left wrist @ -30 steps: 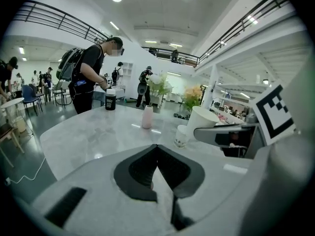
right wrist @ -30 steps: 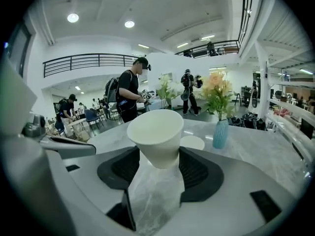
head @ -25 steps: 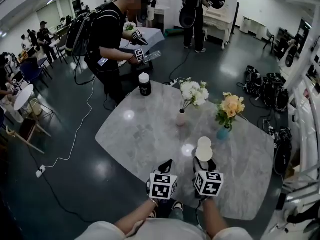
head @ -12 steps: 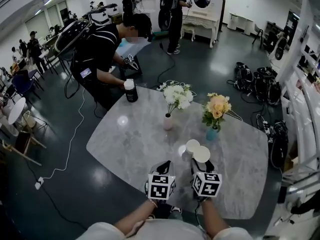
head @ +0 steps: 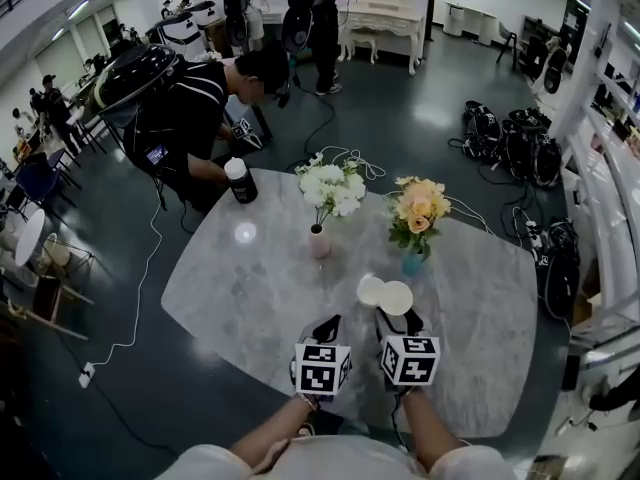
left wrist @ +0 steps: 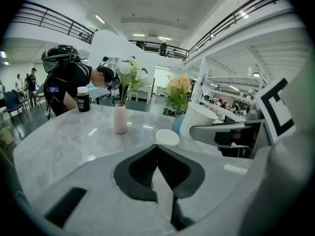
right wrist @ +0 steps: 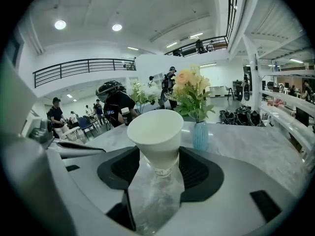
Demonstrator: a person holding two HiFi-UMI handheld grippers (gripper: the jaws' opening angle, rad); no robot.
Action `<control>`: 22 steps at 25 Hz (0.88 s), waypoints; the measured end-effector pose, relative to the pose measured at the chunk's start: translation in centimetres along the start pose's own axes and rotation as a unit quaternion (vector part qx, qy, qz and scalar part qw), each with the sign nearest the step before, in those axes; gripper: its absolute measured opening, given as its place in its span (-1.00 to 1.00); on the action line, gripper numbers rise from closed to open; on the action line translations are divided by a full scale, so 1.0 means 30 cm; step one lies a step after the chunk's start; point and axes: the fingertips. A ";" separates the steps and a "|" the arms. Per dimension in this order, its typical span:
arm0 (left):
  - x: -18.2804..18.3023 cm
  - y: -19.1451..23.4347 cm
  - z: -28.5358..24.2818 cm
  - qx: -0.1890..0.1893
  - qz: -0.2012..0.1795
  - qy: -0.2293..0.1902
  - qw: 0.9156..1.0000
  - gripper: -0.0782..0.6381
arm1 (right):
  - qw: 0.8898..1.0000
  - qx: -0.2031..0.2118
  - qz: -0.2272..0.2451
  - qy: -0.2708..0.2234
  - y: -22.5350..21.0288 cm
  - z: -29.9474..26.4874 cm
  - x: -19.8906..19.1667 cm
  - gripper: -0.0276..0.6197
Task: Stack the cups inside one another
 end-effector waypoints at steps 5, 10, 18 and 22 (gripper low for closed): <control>0.011 0.032 -0.042 0.012 0.007 0.004 1.000 -0.79 | 1.000 0.016 0.003 0.003 0.007 -0.055 0.013 -0.19; 0.009 0.045 -0.061 0.020 0.016 0.008 1.000 -0.79 | 1.000 0.027 0.008 0.012 0.012 -0.090 0.012 -0.19; 0.004 0.065 -0.084 0.031 0.030 0.008 0.999 -0.79 | 0.999 0.045 0.020 0.018 0.036 -0.130 0.020 -0.19; -0.006 0.073 -0.096 0.035 0.036 0.010 0.999 -0.79 | 0.998 0.051 0.022 0.022 0.043 -0.148 0.016 -0.19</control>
Point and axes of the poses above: the fingertips, and each gripper's own axes: z backward along the fingers, y to its left, x out of its top, and after that the axes turned 11 degrees about -x, right-handed
